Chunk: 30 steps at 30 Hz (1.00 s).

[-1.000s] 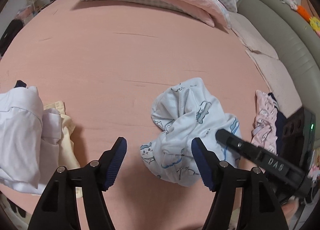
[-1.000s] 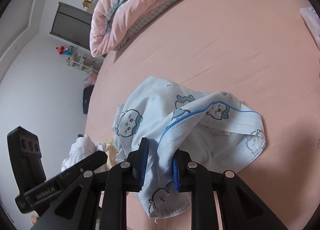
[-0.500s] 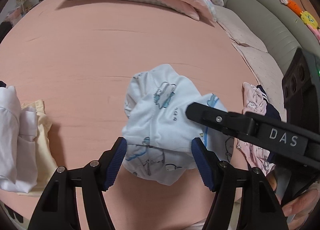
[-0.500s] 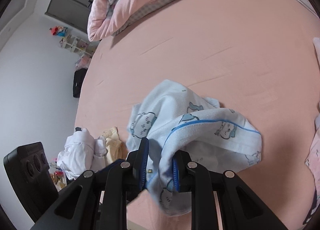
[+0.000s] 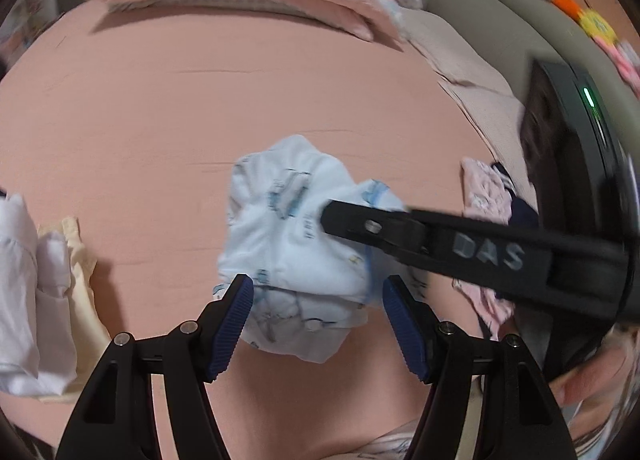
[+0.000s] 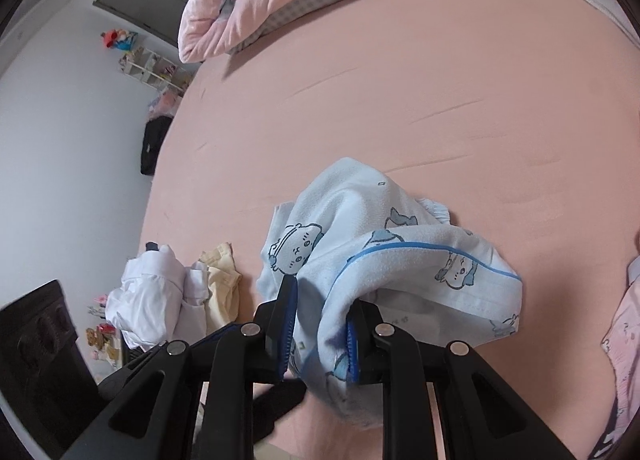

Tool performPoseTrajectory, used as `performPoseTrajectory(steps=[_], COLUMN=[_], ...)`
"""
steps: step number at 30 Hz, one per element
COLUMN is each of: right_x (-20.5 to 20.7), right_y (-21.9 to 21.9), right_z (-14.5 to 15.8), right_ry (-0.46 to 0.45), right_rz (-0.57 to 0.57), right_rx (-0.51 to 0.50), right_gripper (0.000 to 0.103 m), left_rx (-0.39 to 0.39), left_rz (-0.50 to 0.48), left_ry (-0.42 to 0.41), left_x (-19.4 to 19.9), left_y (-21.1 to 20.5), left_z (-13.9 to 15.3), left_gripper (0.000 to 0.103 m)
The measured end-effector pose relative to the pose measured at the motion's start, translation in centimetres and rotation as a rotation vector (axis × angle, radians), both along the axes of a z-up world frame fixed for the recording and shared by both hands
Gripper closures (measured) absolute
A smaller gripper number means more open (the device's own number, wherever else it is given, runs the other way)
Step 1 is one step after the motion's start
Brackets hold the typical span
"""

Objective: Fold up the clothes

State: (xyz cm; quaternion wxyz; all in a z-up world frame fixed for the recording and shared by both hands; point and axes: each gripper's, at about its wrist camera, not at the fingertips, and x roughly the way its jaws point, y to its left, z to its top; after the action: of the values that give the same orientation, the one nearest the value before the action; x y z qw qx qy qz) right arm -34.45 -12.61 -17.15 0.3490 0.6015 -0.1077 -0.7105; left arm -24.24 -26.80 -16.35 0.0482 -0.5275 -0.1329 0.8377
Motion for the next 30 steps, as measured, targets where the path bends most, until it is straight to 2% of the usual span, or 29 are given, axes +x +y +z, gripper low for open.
performPoseTrajectory(steps=[3, 5, 11, 15, 16, 18, 19, 20, 21, 24, 29, 30], right_x=[0.1, 0.3, 0.4, 0.6, 0.8, 1.0, 1.0, 1.0, 1.0, 1.1, 1.3, 1.3], right_y=[-0.5, -0.9, -1.2, -1.3, -1.5, -1.7, -1.7, -1.6, -1.5, -1.3, -0.2, 0.1], right_z=[0.7, 1.2, 2.0, 2.0, 2.0, 2.1, 2.1, 2.1, 2.1, 1.9, 1.9, 2.1], right_ry=[0.016, 0.029, 0.018, -0.010, -0.021, -0.026, -0.022, -0.022, -0.022, -0.023, 0.018, 0.032], right_rz=[0.016, 0.032, 0.055, 0.070, 0.081, 0.095, 0.097, 0.097, 0.098, 0.096, 0.075, 0.067], right_rx=[0.017, 0.027, -0.005, -0.051, -0.067, -0.075, -0.071, -0.068, -0.065, -0.056, 0.002, 0.013], right_gripper=[0.083, 0.083, 0.083, 0.083, 0.083, 0.083, 0.083, 0.083, 0.083, 0.083, 0.083, 0.080], left_rx=[-0.011, -0.004, 0.109, 0.098, 0.108, 0.125, 0.125, 0.123, 0.113, 0.095, 0.098, 0.092], left_rz=[-0.020, 0.001, 0.032, 0.041, 0.045, 0.053, 0.062, 0.072, 0.084, 0.097, 0.110, 0.111], left_ry=[-0.005, 0.001, 0.014, 0.055, 0.063, 0.074, 0.067, 0.059, 0.053, 0.035, 0.036, 0.039], left_x=[-0.1, -0.4, -1.1, -1.3, -1.3, -1.3, -1.4, -1.5, -1.7, -1.8, -1.8, -1.8], left_y=[0.9, 0.9, 0.0, 0.2, 0.0, -0.2, -0.4, -0.6, -0.7, -1.6, -2.7, -2.9], left_z=[-0.4, -0.6, -1.2, -1.3, -1.3, -1.4, -1.6, -1.9, -2.2, -2.7, -2.6, -2.4], left_gripper=[0.038, 0.038, 0.038, 0.038, 0.041, 0.061, 0.066, 0.078, 0.084, 0.089, 0.089, 0.089])
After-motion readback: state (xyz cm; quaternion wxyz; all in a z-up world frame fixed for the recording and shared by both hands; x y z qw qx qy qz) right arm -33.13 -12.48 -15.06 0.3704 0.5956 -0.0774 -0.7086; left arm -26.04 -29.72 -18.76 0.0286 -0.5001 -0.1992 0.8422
